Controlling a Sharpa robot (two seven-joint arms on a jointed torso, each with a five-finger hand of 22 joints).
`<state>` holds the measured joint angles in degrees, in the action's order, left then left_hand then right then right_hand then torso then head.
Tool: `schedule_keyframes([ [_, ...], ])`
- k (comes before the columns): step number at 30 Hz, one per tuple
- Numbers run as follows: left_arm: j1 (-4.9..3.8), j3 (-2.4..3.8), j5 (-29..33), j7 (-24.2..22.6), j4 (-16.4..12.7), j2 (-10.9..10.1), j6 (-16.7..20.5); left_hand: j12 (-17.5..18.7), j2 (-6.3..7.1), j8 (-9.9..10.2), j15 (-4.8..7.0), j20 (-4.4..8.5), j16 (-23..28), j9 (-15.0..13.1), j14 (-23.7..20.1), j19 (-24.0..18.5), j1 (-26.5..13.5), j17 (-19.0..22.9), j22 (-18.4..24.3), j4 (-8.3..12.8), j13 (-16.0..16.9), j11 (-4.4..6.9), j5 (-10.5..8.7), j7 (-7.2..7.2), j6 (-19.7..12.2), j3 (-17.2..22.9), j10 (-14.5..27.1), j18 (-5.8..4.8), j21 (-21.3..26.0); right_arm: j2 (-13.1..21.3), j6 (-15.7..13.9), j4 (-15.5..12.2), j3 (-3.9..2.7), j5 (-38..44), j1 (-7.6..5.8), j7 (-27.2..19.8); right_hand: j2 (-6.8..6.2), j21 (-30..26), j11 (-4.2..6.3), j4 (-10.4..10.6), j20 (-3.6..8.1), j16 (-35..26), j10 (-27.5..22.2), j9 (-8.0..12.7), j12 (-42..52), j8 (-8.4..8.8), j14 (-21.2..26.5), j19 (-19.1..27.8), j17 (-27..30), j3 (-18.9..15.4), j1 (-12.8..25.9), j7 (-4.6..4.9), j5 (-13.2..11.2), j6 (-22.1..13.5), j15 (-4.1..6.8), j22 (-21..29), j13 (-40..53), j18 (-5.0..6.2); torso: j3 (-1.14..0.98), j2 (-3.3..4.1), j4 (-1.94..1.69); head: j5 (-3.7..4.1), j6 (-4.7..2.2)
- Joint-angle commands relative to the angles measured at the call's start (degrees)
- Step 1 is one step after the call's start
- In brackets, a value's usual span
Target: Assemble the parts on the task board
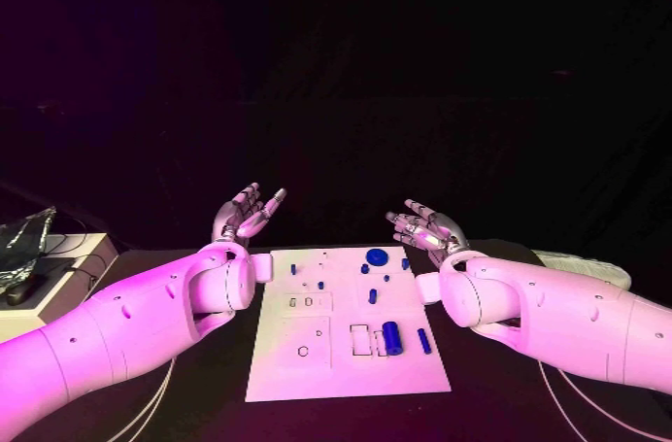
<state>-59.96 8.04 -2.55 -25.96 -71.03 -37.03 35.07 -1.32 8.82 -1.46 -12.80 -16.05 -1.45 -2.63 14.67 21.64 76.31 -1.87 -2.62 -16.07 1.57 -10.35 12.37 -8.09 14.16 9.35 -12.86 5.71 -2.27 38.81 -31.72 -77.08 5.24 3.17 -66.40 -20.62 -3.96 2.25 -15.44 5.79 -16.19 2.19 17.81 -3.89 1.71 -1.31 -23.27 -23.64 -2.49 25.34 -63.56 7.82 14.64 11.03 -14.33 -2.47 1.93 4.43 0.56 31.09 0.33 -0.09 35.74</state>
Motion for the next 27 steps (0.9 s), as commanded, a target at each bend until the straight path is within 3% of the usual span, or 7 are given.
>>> schedule_keyframes([
  [1,0.01,0.74,-3.3,1.9,2.2,1.0,-7.6,-0.3,0.37,-0.5,-0.41,-0.44,-0.4,-0.1,0.8,1.2,3.1,-0.1,-0.1,-0.9,0.1,-0.32,0.75,-4.86,0.9,0.2,-0.9,1.19,-0.4,-0.9,11.6,2.1,0.62,4.7,-0.90,6.2,-0.35,0.6,-0.34,-0.8,-0.42,0.6,2.9,-0.5,0.5,-0.77,-2.8,-1.8,-0.4,1.5,-4.1,9.53,0.5,2.4,-0.31,-0.3,0.3,1.46,0.02,-0.01,0.00,0.00,0.00],
  [6,0.02,1.36,-3.7,2.3,3.7,1.6,-8.8,-0.4,0.20,-0.5,-0.46,-0.47,-0.5,-0.2,1.2,1.2,3.1,-0.2,-0.2,-0.9,0.2,-0.55,0.74,-5.09,1.1,0.1,-1.3,1.27,-0.5,-1.9,15.1,4.3,1.47,5.9,-1.95,8.3,-0.88,1.9,0.15,-3.1,-0.37,1.9,8.9,-1.6,1.1,-1.98,-9.9,-7.1,-1.3,1.9,-6.8,9.44,-1.0,7.3,0.52,-0.9,0.7,2.41,0.02,-0.01,0.00,0.00,0.00],
  [9,0.02,1.36,-3.7,2.3,3.7,1.6,-8.8,-0.7,-1.47,-1.3,-0.76,-0.57,-1.0,-0.7,3.8,1.7,3.7,-0.6,-0.4,-0.8,0.4,-1.35,0.52,-5.85,4.0,1.3,-4.0,1.31,-0.8,-2.1,15.8,4.7,1.64,6.2,-2.15,8.7,-1.53,4.6,1.07,-5.1,-0.25,5.0,18.7,-3.6,2.3,-4.42,-23.2,-18.0,-3.1,2.3,-9.6,9.23,-2.5,15.9,2.04,-2.1,1.3,4.06,0.02,-0.01,0.00,0.00,0.00],
  [10,0.46,1.24,-5.0,1.9,2.1,-1.0,-12.6,-1.1,-2.15,-2.0,-0.97,-0.63,-1.8,-1.2,7.5,2.0,4.2,-1.2,-0.4,-0.6,0.7,-2.32,0.40,-6.70,6.9,2.2,-7.2,1.22,-1.2,-0.1,12.1,6.0,1.66,21.2,-2.19,3.3,-1.72,6.3,2.09,-5.8,-0.12,7.2,29.6,-5.1,4.2,-6.43,-28.7,-21.8,-4.0,2.6,-10.7,8.59,-2.9,22.5,3.56,-2.6,2.1,5.41,0.24,0.16,-0.07,0.30,2.30],
  [14,0.50,1.20,-6.2,2.3,0.1,-2.8,-15.1,-2.8,-2.99,-4.6,-0.14,-0.68,-5.3,-2.8,21.9,10.4,4.9,-3.2,-1.6,-0.3,1.6,-3.84,0.13,-7.03,16.2,3.7,-20.2,1.53,-3.7,0.4,9.9,6.4,1.66,29.5,-2.53,1.9,-2.99,9.0,4.40,-6.7,1.73,9.8,38.1,-7.5,4.7,-10.09,-36.6,-28.2,-5.0,4.2,-12.3,6.61,-3.8,35.5,6.21,-3.1,1.8,6.21,0.34,0.51,-0.42,0.62,2.66],
  [17,0.51,1.18,-7.4,2.6,-2.4,-4.9,-16.7,-4.7,-3.04,-7.9,1.53,-0.54,-8.2,-4.7,32.3,19.0,5.6,-4.8,-2.7,0.0,2.3,-2.58,-0.02,-6.79,27.3,4.8,-35.8,2.92,-6.7,0.8,8.1,6.6,1.65,34.7,-3.09,2.0,-3.51,10.4,5.33,-7.1,3.11,10.8,40.8,-7.4,4.2,-10.41,-40.1,-31.1,-5.5,5.5,-13.0,5.93,-3.8,37.5,7.45,-3.4,1.7,6.20,0.28,1.13,-0.77,0.89,2.97],
  [27,0.50,1.56,-9.3,3.4,-11.6,-11.7,-20.2,-4.4,-0.96,-10.4,6.21,2.43,-14.1,-5.9,46.9,31.5,6.8,-10.8,-4.9,0.0,2.3,1.00,-0.14,-4.49,37.8,9.2,-48.6,4.91,-13.9,1.6,7.9,6.4,1.57,54.8,-5.59,8.0,-4.11,27.7,9.50,-9.7,10.68,19.7,51.9,-6.7,1.8,-10.24,-58.2,-41.5,-13.0,2.6,-14.6,2.67,-3.1,45.7,13.36,-13.4,1.7,5.68,0.60,3.59,-2.22,2.61,3.01],
])
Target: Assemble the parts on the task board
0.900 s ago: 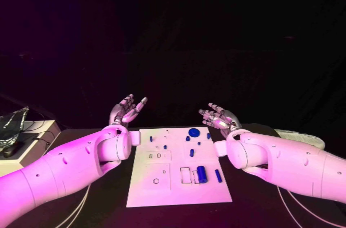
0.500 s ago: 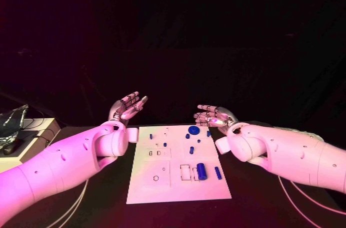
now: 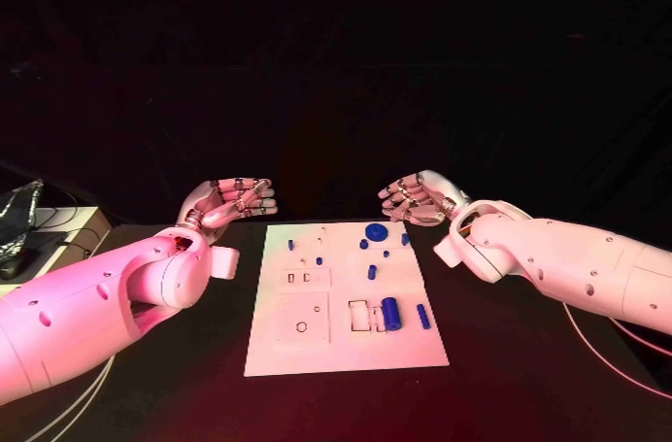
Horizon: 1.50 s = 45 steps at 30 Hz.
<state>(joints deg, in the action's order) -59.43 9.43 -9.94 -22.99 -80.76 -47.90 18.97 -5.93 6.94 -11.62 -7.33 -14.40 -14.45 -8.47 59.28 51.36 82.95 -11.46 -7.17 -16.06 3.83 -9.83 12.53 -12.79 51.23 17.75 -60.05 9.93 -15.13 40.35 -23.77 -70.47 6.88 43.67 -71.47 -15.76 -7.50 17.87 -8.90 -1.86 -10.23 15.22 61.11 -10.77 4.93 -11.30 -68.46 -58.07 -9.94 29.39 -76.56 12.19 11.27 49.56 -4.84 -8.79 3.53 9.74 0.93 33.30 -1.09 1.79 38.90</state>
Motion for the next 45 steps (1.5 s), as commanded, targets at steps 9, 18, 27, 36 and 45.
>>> schedule_keyframes([
  [9,-0.04,1.31,-1.9,1.2,-7.4,-4.4,-5.7,1.5,2.34,0.0,1.49,2.01,-2.4,0.0,4.1,4.2,0.4,-4.1,-1.2,0.4,0.0,0.94,-0.34,0.46,1.6,2.8,-3.4,0.62,-3.1,-0.5,3.1,-0.9,-0.26,34.6,-2.36,11.7,-3.32,26.8,3.92,-0.8,5.44,34.1,9.2,0.5,-1.5,1.74,-16.7,-12.7,-25.0,1.8,1.0,-2.66,2.2,9.4,5.22,-18.6,0.3,0.12,0.72,3.44,-2.42,1.98,0.05],
  [18,-0.03,2.83,-2.5,1.4,-9.4,-5.8,-6.8,1.8,2.69,0.1,1.52,2.19,-2.4,0.1,4.1,4.6,0.5,-4.5,-1.4,0.6,0.0,0.94,-0.37,0.48,1.6,3.0,-3.5,0.59,-3.5,-2.6,6.3,-0.2,-0.34,49.5,-2.96,18.9,-5.95,44.2,3.48,0.9,4.73,58.8,5.7,-0.7,-1.4,2.10,-17.9,-20.5,-51.8,3.2,2.0,-3.07,0.6,9.0,4.63,-41.2,0.4,-3.04,1.43,4.84,-4.14,3.40,0.14],
  [27,-0.01,3.36,-2.7,1.5,-10.6,-7.0,-7.2,2.0,2.91,0.2,1.53,2.25,-2.5,0.1,4.1,4.7,0.5,-4.8,-1.4,0.6,0.0,0.91,-0.39,0.44,1.5,3.1,-3.5,0.56,-3.7,-4.0,8.9,2.2,-0.34,54.1,-3.01,21.7,-6.80,44.8,3.42,1.5,4.47,61.3,2.4,-1.1,-1.5,2.65,-17.3,-20.5,-53.9,2.2,2.0,-3.46,-0.1,7.7,4.53,-41.8,0.4,-2.98,1.88,5.83,-5.37,4.51,0.47],
  [36,0.00,3.65,-2.8,1.5,-11.3,-7.8,-7.2,2.1,3.01,0.3,1.49,2.27,-2.5,0.1,4.0,4.7,0.3,-4.9,-1.5,0.6,0.0,0.85,-0.42,0.36,1.4,3.1,-3.4,0.53,-3.8,-4.5,11.0,3.7,-0.34,55.3,-3.00,23.0,-6.68,45.1,3.36,1.7,4.42,61.8,1.8,-1.2,-1.5,2.67,-17.4,-20.7,-54.5,1.8,1.9,-3.46,-0.2,7.6,4.48,-42.0,0.4,-3.01,2.07,6.60,-5.89,4.95,0.45],
  [45,0.00,3.99,-2.8,1.6,-11.5,-8.0,-7.3,2.2,3.15,0.4,1.42,2.28,-2.5,0.2,3.8,4.7,0.2,-5.1,-1.5,0.6,0.0,0.78,-0.46,0.27,1.3,3.1,-3.3,0.49,-3.9,-5.3,11.9,5.5,-0.33,55.3,-2.63,22.9,-6.54,45.1,3.32,1.9,4.38,62.0,1.4,-1.3,-1.4,2.67,-17.3,-20.7,-54.6,1.5,1.8,-3.44,-0.3,7.6,4.44,-42.0,0.4,-2.99,2.08,7.17,-6.41,5.35,0.29],
])
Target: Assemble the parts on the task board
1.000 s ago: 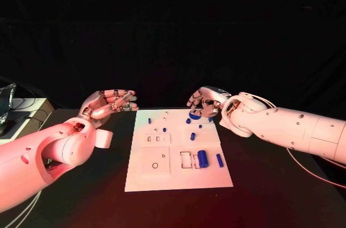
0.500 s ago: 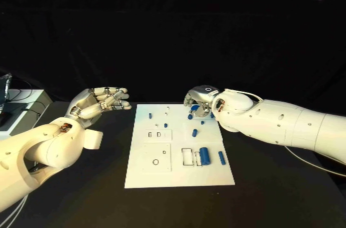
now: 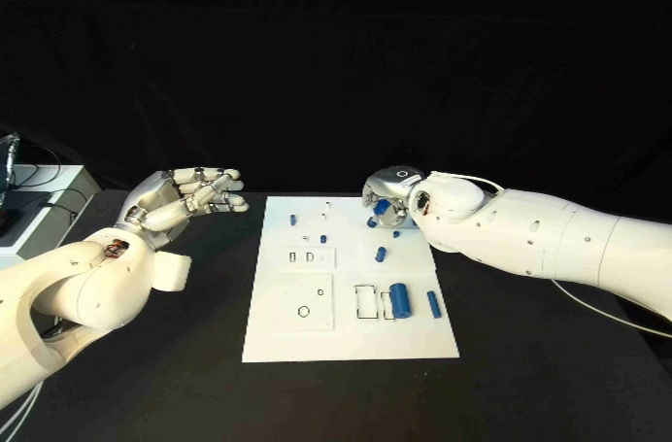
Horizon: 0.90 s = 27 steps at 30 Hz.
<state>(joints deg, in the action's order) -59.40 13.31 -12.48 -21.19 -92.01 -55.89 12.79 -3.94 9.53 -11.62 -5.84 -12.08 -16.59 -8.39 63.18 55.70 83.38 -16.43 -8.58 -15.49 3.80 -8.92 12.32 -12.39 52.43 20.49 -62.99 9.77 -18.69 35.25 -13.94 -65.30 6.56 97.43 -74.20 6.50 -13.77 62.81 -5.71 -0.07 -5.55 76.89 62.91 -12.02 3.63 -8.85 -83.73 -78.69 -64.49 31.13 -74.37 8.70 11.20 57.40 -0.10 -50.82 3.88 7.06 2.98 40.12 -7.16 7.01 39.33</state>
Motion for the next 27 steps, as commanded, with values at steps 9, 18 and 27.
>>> schedule_keyframes([
  [9,-0.03,0.26,-0.2,-0.3,-0.3,0.0,-1.1,0.4,0.80,0.6,-0.23,-0.06,-0.3,0.2,-0.4,0.1,-0.4,-0.4,-0.1,0.1,0.0,-0.35,-0.29,-0.46,-0.1,0.4,-0.1,0.59,-0.4,-0.9,2.9,1.6,-0.02,2.1,0.38,0.4,0.10,0.4,0.00,0.1,-0.37,0.7,-0.7,-0.2,-0.1,0.22,-2.0,-0.1,-0.4,-0.3,-0.9,0.23,-0.1,-0.2,-0.40,-0.4,0.1,-0.35,0.12,0.93,-0.65,0.50,-0.15],
  [18,-0.03,0.35,-0.2,-0.2,-0.5,-0.3,-1.0,0.4,0.84,0.7,-0.26,-0.07,-0.3,0.2,-0.4,0.1,-0.4,-0.5,-0.1,0.1,0.0,-0.39,-0.30,-0.49,-0.2,0.5,0.0,0.58,-0.4,-1.4,2.6,3.1,-0.01,2.1,0.48,0.2,0.31,0.2,-0.08,0.1,-0.41,0.7,-0.9,-0.2,-0.1,0.19,-2.0,0.0,-0.2,-0.3,-1.1,0.34,-0.1,-0.2,-0.47,-0.1,0.1,-0.30,0.26,1.58,-0.78,1.03,-0.21],
  [27,-0.03,0.41,-0.3,-0.1,-0.3,-0.3,-1.0,0.4,0.85,0.7,-0.28,-0.08,-0.2,0.2,-0.5,0.1,-0.4,-0.5,-0.1,0.1,0.0,-0.41,-0.30,-0.51,-0.2,0.5,0.0,0.57,-0.4,-1.5,3.2,3.1,-0.01,1.8,0.75,-0.2,0.93,0.3,-0.09,0.3,-0.49,1.0,-0.3,-0.4,0.2,0.05,-1.9,0.0,-0.4,0.1,-1.3,0.37,0.2,0.1,-0.52,-0.4,0.2,-0.31,0.25,2.00,-0.85,0.89,-0.31],
])
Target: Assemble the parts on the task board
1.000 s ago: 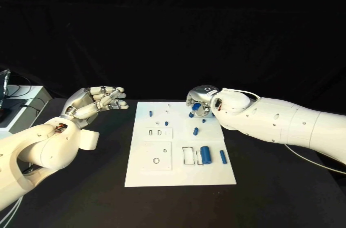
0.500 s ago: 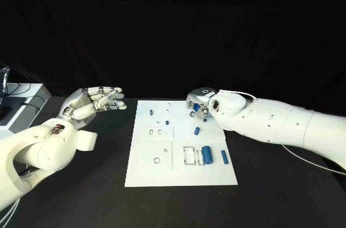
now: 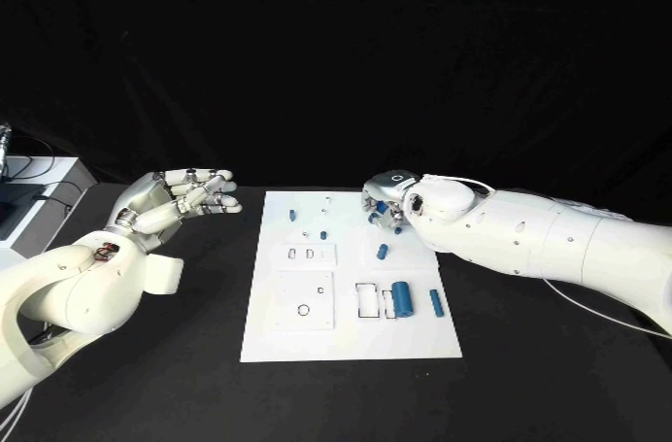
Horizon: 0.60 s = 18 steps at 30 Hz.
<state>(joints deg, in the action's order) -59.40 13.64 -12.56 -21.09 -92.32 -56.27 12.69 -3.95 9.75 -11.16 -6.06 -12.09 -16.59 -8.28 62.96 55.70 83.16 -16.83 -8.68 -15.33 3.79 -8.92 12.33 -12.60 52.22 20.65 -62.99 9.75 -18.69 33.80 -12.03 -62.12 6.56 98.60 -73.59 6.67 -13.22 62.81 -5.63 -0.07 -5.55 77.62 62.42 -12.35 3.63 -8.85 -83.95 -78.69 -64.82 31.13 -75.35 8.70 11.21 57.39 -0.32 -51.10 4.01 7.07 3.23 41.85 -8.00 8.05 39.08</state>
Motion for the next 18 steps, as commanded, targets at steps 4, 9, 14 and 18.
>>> schedule_keyframes([
  [4,-0.03,0.08,-0.2,-0.2,0.2,0.1,-0.8,0.4,0.63,0.2,-0.06,-0.08,-0.2,0.1,-0.3,0.1,-0.1,-0.1,0.0,-0.1,0.0,-0.41,-0.31,-0.30,0.0,0.3,0.0,0.59,-0.4,0.0,1.4,0.0,-0.01,0.4,0.24,-0.5,0.61,0.5,-0.09,0.5,-0.48,0.4,1.0,-0.3,0.4,-0.08,-1.6,-0.1,-0.1,0.4,-0.4,0.34,0.3,0.3,-0.25,-0.4,0.2,-0.33,0.09,0.40,-0.05,0.02,-0.15],
  [9,-0.02,0.09,-0.2,-0.2,0.5,0.2,-0.8,0.4,0.63,0.3,-0.09,-0.09,-0.2,0.1,-0.4,0.0,-0.1,-0.2,-0.1,0.0,0.0,-0.44,-0.31,-0.33,0.0,0.4,0.1,0.58,-0.4,0.0,1.4,0.0,-0.01,0.2,0.30,-0.7,1.13,1.0,0.02,0.9,-0.43,0.7,2.4,-0.7,0.4,-0.56,-1.6,-0.2,-0.2,1.3,-0.4,0.37,0.6,1.2,-0.17,-1.0,0.3,-0.40,0.10,0.55,-0.15,0.09,-0.23],
  [14,-0.02,0.09,-0.2,-0.2,0.7,0.1,-0.8,0.4,0.63,0.3,-0.09,-0.09,-0.2,0.1,-0.4,0.0,-0.1,-0.2,-0.1,0.0,0.0,-0.44,-0.31,-0.33,0.0,0.4,0.1,0.58,-0.4,0.1,1.2,0.1,-0.01,0.1,0.31,-0.8,1.98,1.5,0.27,1.2,-0.25,1.0,4.2,-1.2,0.3,-0.99,-1.5,-0.2,0.0,3.1,-0.7,0.28,-0.9,1.7,0.03,-1.8,0.3,-0.48,0.19,0.69,-0.33,0.26,-0.27],
  [18,-0.02,0.09,-0.2,-0.1,0.7,0.1,-0.8,0.4,0.63,0.3,-0.09,-0.09,-0.2,0.1,-0.4,0.0,-0.1,-0.2,-0.1,0.0,0.0,-0.44,-0.31,-0.33,0.0,0.4,0.1,0.58,-0.4,0.2,0.6,0.0,-0.01,0.1,0.32,-0.7,2.05,1.6,0.30,1.2,-0.24,1.0,4.3,-1.3,0.2,-1.07,-1.4,-0.2,0.0,3.6,-0.8,0.27,-1.1,1.8,0.04,-2.0,0.3,-0.51,0.26,0.87,-0.46,0.35,-0.47],
])
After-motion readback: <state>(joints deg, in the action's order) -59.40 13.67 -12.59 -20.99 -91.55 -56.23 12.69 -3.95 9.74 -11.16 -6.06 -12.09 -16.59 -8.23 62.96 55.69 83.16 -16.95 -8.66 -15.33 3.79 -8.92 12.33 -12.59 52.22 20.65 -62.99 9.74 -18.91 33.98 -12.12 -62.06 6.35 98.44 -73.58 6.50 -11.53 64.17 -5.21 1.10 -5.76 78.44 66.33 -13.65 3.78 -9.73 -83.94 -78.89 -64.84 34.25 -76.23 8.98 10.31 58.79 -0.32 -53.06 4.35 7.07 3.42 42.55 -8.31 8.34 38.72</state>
